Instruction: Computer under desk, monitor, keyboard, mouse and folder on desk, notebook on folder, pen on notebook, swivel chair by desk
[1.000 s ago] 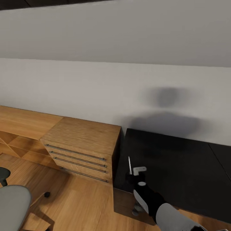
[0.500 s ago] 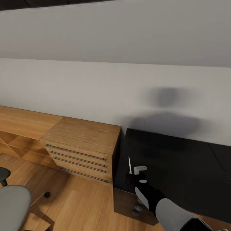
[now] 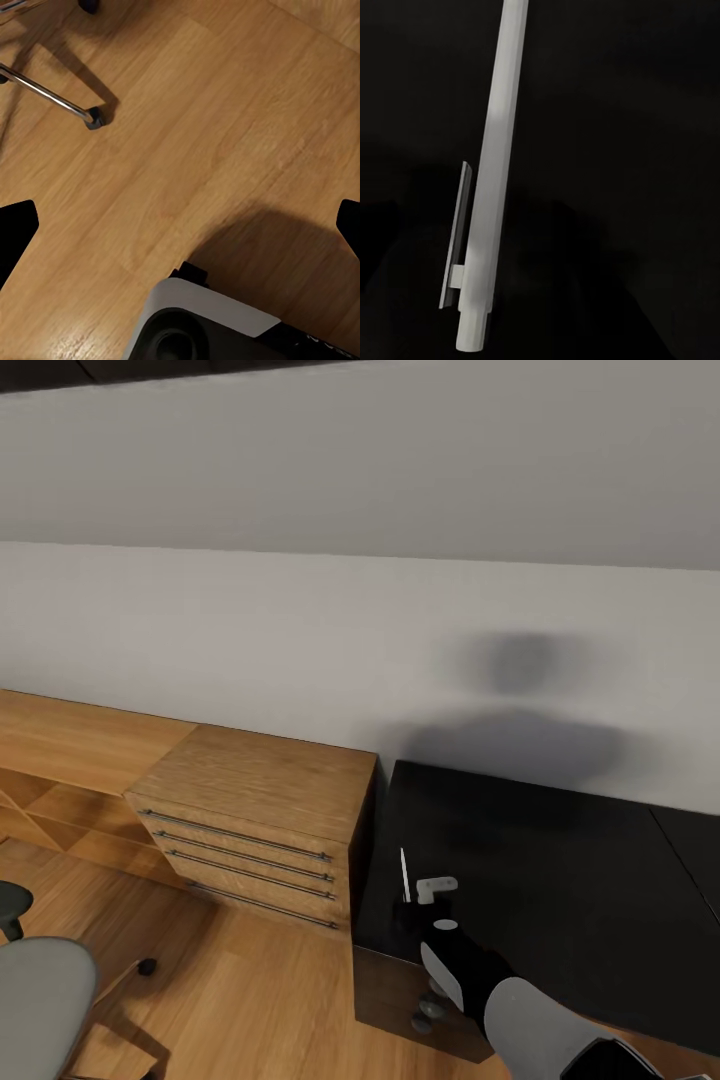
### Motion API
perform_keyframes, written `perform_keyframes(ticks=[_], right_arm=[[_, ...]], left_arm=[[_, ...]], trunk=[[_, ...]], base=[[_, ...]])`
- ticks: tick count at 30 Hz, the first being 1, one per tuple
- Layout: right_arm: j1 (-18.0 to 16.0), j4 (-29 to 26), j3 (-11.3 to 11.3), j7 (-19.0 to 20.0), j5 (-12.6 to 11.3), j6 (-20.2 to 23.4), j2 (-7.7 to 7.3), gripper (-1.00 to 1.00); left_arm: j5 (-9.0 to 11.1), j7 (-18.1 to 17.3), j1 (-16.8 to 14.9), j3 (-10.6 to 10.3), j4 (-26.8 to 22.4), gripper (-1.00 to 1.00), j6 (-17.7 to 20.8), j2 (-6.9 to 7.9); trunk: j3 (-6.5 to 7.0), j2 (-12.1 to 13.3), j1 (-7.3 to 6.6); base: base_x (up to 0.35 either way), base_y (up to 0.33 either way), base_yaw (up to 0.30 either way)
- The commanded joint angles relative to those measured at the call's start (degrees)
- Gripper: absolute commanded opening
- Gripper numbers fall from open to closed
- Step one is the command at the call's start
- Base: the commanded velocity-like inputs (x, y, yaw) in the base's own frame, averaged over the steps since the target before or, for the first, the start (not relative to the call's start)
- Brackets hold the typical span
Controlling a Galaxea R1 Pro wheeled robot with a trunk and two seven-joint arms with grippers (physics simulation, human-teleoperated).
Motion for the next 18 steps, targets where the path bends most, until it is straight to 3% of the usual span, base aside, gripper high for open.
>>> perform_keyframes(ticks=[1, 18], right_arm=[[0.0, 0.3, 0.4, -0.7, -0.2, 0.6, -0.07, -1.0], [0.0, 0.2, 0.4, -0.7, -0.2, 0.5, -0.13, -1.0]], left_arm=[[0.3, 0.5, -0.1, -0.5, 0.0, 1.0, -0.2, 0.05], [0.3, 0.5, -0.1, -0.5, 0.0, 1.0, -0.2, 0.05]], trunk=[[-0.08, 0.0, 0.02], [-0.08, 0.0, 0.02]], base=[[0.0, 0.0, 0.0], [0.0, 0.0, 0.0]])
